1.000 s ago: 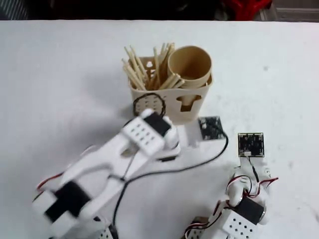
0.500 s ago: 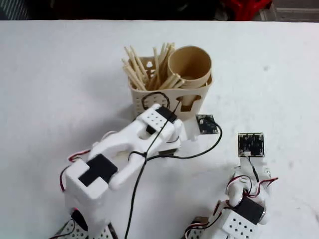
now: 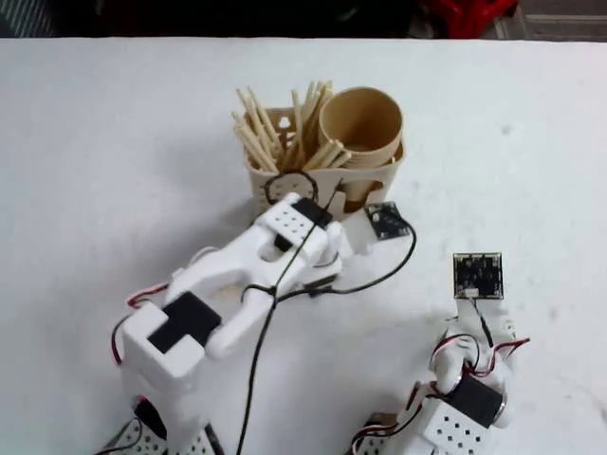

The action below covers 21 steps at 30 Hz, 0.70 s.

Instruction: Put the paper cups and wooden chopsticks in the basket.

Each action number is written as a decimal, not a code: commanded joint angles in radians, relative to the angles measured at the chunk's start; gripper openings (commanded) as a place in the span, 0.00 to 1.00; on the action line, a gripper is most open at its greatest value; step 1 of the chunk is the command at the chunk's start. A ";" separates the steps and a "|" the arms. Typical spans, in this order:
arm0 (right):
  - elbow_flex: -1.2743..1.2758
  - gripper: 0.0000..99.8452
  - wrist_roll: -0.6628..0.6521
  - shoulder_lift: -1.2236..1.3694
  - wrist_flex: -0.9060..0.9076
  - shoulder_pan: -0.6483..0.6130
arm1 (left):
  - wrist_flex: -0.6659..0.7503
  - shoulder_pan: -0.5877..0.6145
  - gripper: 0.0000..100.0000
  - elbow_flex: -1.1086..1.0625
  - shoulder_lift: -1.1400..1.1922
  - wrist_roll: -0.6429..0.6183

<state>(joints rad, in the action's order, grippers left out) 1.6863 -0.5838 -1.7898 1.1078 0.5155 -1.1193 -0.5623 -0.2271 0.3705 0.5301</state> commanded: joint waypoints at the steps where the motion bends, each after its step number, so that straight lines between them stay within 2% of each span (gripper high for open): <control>1: 0.005 0.02 0.003 -0.007 0.005 -0.005 | -0.006 -0.030 0.12 0.008 -0.028 -0.005; 7: 0.005 0.02 0.003 -0.007 0.005 -0.005 | -0.011 0.015 0.12 0.003 -0.125 -0.003; 15: 0.005 0.02 0.003 -0.005 0.005 -0.005 | 0.061 0.042 0.12 0.017 -0.036 0.006; 21: 0.005 0.02 0.003 -0.005 0.005 -0.005 | 0.061 0.073 0.12 0.069 0.025 0.005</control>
<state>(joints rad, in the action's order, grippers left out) 1.6863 -0.5838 -1.7898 1.1078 0.5155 -1.0748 -0.5286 -0.2133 0.3644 0.5301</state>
